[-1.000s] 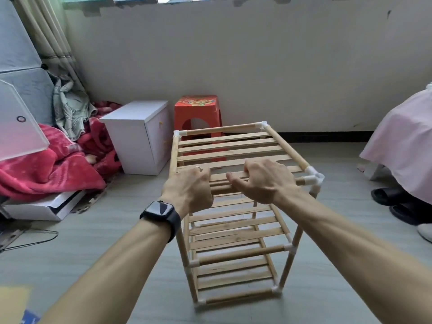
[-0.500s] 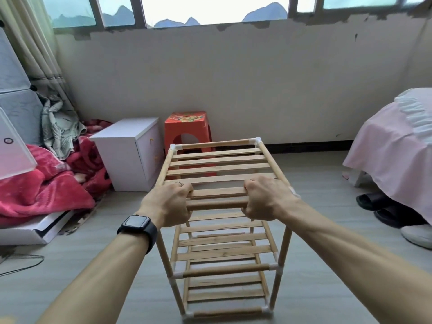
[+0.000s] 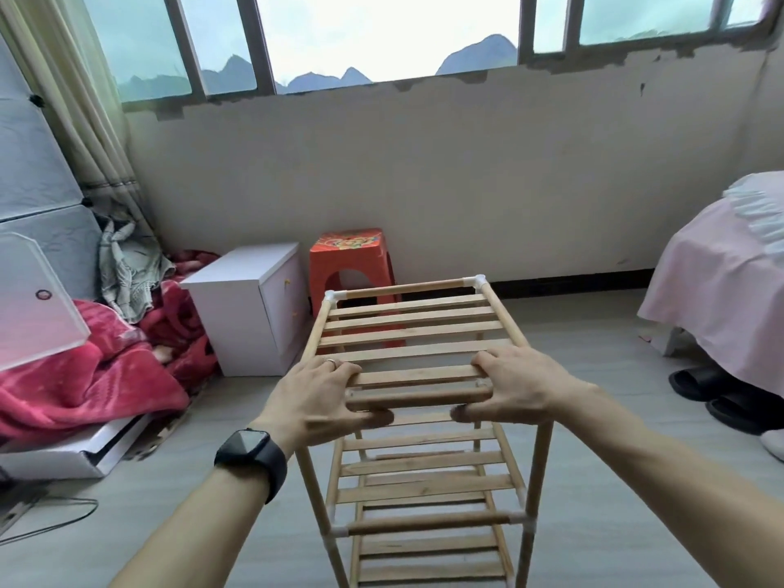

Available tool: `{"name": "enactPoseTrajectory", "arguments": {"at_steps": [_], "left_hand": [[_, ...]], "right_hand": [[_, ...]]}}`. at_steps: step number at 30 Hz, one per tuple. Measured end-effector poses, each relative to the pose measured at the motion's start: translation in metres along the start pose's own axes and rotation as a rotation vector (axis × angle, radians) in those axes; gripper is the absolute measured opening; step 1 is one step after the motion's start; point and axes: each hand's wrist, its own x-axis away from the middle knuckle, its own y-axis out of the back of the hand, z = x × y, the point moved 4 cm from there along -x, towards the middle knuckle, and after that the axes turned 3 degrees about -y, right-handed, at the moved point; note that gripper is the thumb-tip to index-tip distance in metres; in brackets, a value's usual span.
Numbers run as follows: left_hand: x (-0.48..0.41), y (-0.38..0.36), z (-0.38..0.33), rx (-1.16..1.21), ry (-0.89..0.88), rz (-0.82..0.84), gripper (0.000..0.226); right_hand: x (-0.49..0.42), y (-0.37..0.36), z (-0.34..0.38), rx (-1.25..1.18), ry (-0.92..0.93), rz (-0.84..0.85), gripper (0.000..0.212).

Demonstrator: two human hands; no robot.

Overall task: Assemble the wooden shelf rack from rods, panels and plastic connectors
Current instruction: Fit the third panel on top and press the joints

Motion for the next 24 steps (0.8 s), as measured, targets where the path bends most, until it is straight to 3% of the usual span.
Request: {"name": "enactPoseTrajectory", "arguments": {"at_steps": [2,4,5,8,11,14,16,19,24], "left_hand": [[0.004,0.004,0.003,0.118,-0.011,-0.033,0.099],[0.002,0.007,0.009,0.203,0.073,-0.11,0.094],[-0.001,0.007,0.013,0.237,0.164,-0.122,0.091],[-0.012,-0.001,0.023,0.285,0.404,-0.098,0.076],[-0.018,-0.007,0.03,0.285,0.422,-0.08,0.075],[-0.018,-0.001,0.028,0.221,0.425,-0.104,0.078],[-0.013,0.007,0.017,0.156,0.419,-0.216,0.072],[-0.002,0.015,-0.016,0.108,0.283,-0.345,0.061],[0.01,0.006,-0.129,0.085,-0.315,-0.486,0.056]], "right_hand": [[-0.004,0.012,-0.003,-0.251,-0.013,-0.057,0.1],[-0.012,0.026,-0.015,-0.236,-0.114,-0.248,0.104],[-0.015,0.025,-0.021,-0.175,-0.196,-0.269,0.1],[-0.027,0.003,-0.036,-0.197,-0.367,-0.121,0.081],[-0.033,-0.005,-0.039,-0.223,-0.361,-0.126,0.079],[-0.033,0.001,-0.038,-0.337,-0.364,-0.239,0.069],[-0.025,0.012,-0.038,-0.578,-0.372,-0.45,0.048],[0.002,0.01,-0.056,-0.929,-0.482,-0.677,0.031],[0.072,-0.074,-0.115,-0.993,-0.695,-0.59,0.029]]}}
